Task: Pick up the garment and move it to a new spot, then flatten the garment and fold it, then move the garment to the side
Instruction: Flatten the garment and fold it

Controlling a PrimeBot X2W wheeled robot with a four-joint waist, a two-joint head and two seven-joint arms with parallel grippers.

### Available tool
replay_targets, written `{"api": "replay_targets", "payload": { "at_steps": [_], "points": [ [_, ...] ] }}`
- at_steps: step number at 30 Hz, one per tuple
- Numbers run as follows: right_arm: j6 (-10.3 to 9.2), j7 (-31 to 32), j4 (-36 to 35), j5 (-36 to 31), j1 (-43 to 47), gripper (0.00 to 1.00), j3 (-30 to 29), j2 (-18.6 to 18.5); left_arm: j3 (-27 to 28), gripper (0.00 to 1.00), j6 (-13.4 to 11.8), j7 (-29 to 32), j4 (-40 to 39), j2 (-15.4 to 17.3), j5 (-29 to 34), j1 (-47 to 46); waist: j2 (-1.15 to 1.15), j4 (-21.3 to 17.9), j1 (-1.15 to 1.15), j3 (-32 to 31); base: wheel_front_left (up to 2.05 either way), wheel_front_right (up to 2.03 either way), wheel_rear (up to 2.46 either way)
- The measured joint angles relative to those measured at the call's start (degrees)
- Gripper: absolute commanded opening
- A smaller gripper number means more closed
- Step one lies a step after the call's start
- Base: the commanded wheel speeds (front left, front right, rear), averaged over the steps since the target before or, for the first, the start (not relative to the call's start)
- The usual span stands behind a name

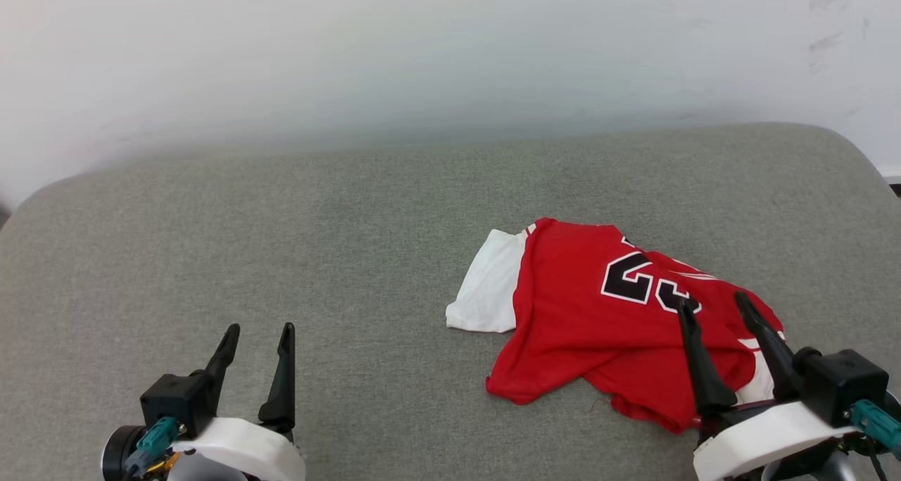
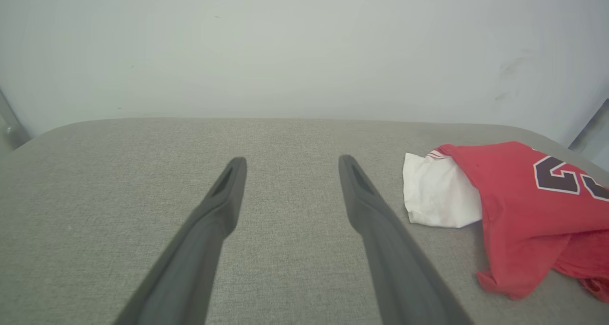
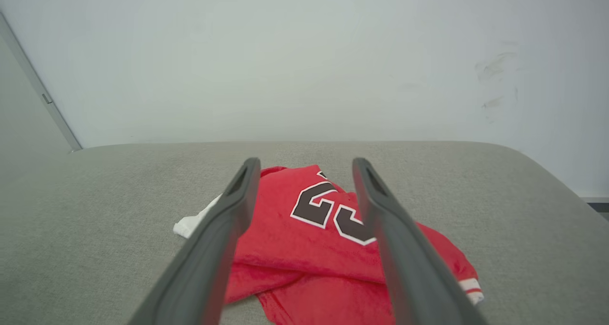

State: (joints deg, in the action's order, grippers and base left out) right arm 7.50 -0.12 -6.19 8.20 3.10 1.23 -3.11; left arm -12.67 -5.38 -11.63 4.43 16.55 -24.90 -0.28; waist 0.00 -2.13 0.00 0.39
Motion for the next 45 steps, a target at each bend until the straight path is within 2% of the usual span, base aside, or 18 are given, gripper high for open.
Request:
{"api": "replay_targets", "payload": {
  "at_steps": [5,8,14,17,26,34,41,45],
  "points": [
    [0.0,0.5,-2.5,0.2,0.9,1.0,0.9,0.1,-1.7,1.0,-0.2,3.4,-1.0,0.5,0.6,-0.1,0.0,-0.4,0.0,0.3,0.0,0.0,0.0],
    [0.0,1.1,-3.4,0.4,0.9,1.0,0.9,0.1,-4.2,1.0,0.5,7.5,-2.0,0.8,1.2,-2.4,0.0,-0.3,0.0,1.1,0.0,0.0,0.0],
    [0.0,1.6,-4.8,0.7,0.1,1.0,0.8,0.1,-9.5,1.0,3.9,16.4,-4.3,0.5,2.0,-9.3,0.0,-0.4,0.0,3.7,0.0,0.0,0.0],
    [0.0,1.7,-5.2,0.6,-0.8,1.0,0.6,0.1,-12.5,1.0,6.0,21.1,-4.4,-0.8,1.1,-12.7,0.0,-0.5,0.0,5.3,0.0,0.0,0.0],
    [0.0,1.1,-5.4,0.7,-4.1,1.0,1.0,0.1,-21.7,1.0,10.9,35.0,-0.7,-2.7,0.3,-21.3,0.0,-1.7,0.01,11.0,0.0,0.0,0.0],
    [0.0,-0.4,-4.3,2.1,-6.0,1.0,1.3,0.1,-27.8,1.0,12.4,43.6,4.4,-1.7,-0.9,-27.0,0.0,-3.4,0.01,15.2,0.0,0.0,0.0],
    [0.0,-2.0,-2.8,3.6,-7.1,1.0,1.6,0.1,-33.1,1.0,12.7,49.1,8.1,-0.3,-2.9,-32.1,0.0,-4.9,0.0,17.6,0.0,0.0,0.0],
    [0.0,-2.8,-2.0,4.3,-7.5,1.0,1.8,0.1,-37.8,1.0,12.8,51.9,9.1,1.7,-4.5,-35.4,0.0,-5.8,0.0,18.4,0.0,0.0,0.0]
  ]
}}
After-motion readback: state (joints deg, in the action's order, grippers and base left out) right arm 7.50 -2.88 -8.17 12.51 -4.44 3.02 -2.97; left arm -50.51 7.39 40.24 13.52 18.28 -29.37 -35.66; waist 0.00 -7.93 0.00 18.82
